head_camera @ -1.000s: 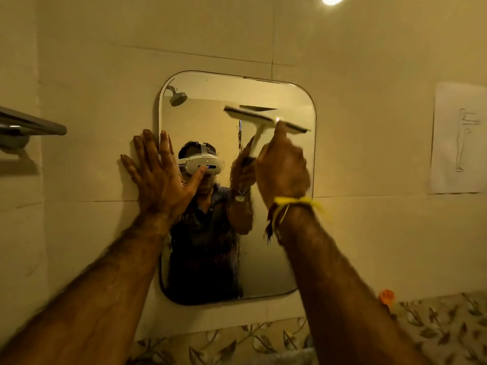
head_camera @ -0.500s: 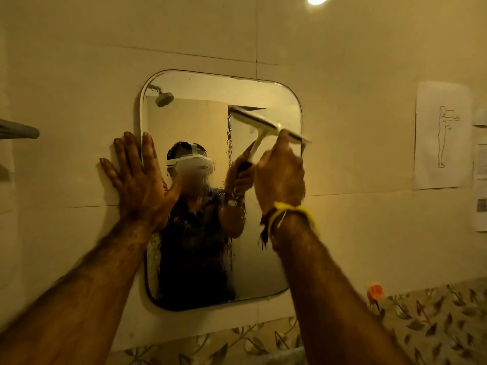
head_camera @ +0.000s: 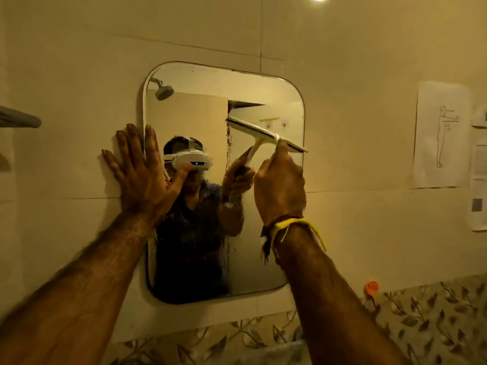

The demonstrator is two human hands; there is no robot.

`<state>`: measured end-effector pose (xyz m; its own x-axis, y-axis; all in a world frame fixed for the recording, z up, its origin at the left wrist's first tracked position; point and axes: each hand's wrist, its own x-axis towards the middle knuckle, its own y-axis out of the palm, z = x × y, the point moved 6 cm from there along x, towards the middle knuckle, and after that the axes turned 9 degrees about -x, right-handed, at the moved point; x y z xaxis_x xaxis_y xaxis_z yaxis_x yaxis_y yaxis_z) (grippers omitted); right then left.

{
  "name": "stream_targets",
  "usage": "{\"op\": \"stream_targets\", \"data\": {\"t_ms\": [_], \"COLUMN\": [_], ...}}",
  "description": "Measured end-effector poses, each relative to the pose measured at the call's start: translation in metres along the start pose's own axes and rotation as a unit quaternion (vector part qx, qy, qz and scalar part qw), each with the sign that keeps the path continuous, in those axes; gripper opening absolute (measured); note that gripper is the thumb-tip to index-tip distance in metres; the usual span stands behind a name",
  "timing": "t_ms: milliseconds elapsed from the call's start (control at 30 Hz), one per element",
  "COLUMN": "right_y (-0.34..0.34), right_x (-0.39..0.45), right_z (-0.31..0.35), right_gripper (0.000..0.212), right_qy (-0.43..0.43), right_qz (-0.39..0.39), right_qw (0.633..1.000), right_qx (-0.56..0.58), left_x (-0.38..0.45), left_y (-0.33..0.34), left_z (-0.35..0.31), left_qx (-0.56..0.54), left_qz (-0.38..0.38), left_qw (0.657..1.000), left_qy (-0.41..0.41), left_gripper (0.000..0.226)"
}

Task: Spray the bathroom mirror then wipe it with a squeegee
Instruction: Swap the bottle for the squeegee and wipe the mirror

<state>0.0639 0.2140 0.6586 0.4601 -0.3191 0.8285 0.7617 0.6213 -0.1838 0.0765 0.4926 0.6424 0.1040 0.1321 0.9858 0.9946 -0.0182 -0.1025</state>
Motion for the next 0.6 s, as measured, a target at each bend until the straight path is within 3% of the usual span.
{"op": "stream_targets", "data": {"t_ms": [100,167,200,300,400,600], "right_y": [-0.016,-0.033,-0.035,-0.036,-0.009,-0.01], "right_x": [0.024,0.047,0.053,0.038,-0.002,0.028], "right_z": [0.016,0.027,0.032,0.042,0.04,0.06], "right_gripper": [0.036,0.019,0.026,0.015,0.04,0.033], "right_qy": [0.014,0.032,0.03,0.008,-0.016,-0.021], "right_qz": [0.008,0.047,0.06,0.039,0.067,0.052], "right_qw": [1.0,0.991,0.989,0.997,0.998,0.998], "right_qx": [0.023,0.119,0.132,0.067,0.016,0.034], "left_x": [0.0,0.0,0.0,-0.002,-0.002,-0.003], "left_y": [0.0,-0.001,-0.002,-0.004,-0.006,-0.011], "left_z": [-0.001,-0.001,-0.001,-0.002,-0.004,-0.007], "left_qx": [-0.003,-0.007,-0.01,-0.016,-0.003,0.013], "left_qz": [0.003,0.002,0.001,0.012,0.035,0.058], "left_qw": [1.0,1.0,1.0,1.0,0.999,0.998], "left_qy": [0.002,0.0,-0.001,-0.001,-0.008,-0.005], "left_gripper": [0.102,0.102,0.102,0.101,0.101,0.106]}}
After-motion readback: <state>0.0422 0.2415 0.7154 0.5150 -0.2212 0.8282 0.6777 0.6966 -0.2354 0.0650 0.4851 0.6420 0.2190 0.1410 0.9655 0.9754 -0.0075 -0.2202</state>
